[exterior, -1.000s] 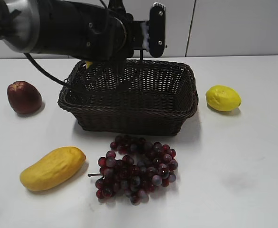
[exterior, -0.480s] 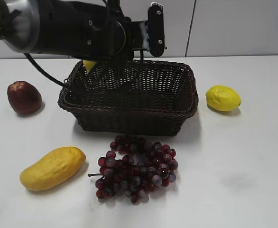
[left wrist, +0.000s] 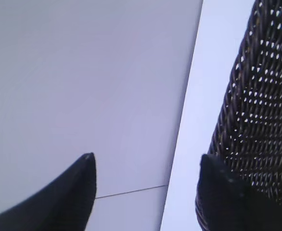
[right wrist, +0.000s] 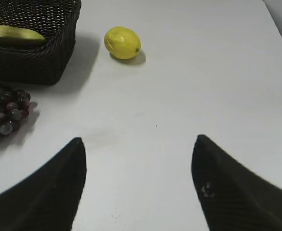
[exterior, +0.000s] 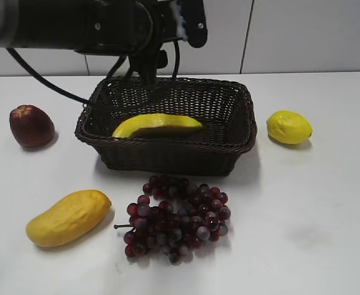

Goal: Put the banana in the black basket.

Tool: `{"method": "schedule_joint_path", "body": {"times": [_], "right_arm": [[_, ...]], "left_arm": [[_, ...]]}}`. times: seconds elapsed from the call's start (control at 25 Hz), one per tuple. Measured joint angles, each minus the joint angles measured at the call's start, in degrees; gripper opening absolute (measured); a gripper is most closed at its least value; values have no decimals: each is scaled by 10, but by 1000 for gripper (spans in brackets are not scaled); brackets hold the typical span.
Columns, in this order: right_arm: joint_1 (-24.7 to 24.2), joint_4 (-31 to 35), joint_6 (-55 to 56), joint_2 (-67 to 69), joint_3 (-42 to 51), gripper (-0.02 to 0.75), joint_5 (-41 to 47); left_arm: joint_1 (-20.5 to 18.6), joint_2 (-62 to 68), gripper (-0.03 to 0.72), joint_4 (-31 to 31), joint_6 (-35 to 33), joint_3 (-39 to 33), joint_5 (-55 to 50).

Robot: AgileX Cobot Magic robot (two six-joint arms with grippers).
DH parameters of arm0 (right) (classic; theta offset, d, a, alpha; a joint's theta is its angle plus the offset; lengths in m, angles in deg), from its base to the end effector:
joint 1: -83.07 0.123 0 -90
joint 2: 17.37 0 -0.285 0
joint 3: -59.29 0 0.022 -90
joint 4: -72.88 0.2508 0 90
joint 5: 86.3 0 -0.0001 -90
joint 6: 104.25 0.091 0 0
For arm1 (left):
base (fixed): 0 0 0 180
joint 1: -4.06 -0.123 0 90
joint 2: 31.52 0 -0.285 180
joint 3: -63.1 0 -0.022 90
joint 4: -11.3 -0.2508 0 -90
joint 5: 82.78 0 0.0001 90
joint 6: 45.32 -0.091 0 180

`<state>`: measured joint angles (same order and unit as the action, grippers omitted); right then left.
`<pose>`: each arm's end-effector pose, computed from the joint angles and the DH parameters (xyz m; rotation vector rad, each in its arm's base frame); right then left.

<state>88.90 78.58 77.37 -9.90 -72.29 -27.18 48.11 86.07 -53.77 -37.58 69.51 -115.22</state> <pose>-0.0058 0.0072 0.2807 -0.0771 2.0076 0.2014 0.3456 -0.2726 0.2585 1.4391 1.6424 0.6499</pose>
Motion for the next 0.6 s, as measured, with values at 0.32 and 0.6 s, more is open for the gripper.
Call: {"method": "schedule_joint_path", "body": {"times": [0.32, 0.6], "right_arm": [[0, 0, 0, 0, 0, 519, 0], [0, 0, 0, 0, 0, 519, 0]], "left_arm": [[-1, -36, 615, 15, 0, 0, -44], [-75, -86, 497, 190, -2, 5, -159]]}}
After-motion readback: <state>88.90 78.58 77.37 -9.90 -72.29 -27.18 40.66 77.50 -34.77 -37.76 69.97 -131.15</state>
